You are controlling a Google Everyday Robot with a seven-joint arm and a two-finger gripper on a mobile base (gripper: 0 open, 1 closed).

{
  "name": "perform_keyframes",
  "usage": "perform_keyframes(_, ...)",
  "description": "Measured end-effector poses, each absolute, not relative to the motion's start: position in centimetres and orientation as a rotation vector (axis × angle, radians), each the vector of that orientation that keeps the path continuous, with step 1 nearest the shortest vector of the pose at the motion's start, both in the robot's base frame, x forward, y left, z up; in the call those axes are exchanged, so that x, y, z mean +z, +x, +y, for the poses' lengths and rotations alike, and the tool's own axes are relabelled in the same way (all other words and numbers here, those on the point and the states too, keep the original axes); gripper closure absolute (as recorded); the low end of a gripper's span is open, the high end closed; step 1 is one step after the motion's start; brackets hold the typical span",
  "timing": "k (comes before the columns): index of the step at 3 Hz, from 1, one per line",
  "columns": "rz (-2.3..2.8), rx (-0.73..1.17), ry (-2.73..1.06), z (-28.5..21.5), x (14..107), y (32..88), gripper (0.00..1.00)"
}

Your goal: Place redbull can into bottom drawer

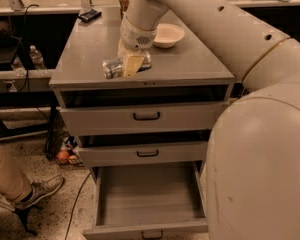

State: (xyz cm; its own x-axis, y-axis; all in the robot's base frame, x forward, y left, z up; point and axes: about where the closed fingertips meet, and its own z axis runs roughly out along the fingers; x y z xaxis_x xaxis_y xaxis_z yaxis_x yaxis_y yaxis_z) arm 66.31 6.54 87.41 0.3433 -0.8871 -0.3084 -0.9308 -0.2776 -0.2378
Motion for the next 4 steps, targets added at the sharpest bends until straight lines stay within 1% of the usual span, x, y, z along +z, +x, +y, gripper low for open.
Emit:
perform_keyframes(1,1.625,0.175,-2.220,6.2,86.9,65.8,1.00)
perform_keyframes(2,1.703,0.171,-2.163,5.1,86.1,63.9,1.00)
perform_keyframes(3,1.822,0.188,-2.114,4.1,82.8,60.7,1.00)
perform_keyframes(4,1.968,0.259,-2.013,3.6,76.5,56.6,1.00)
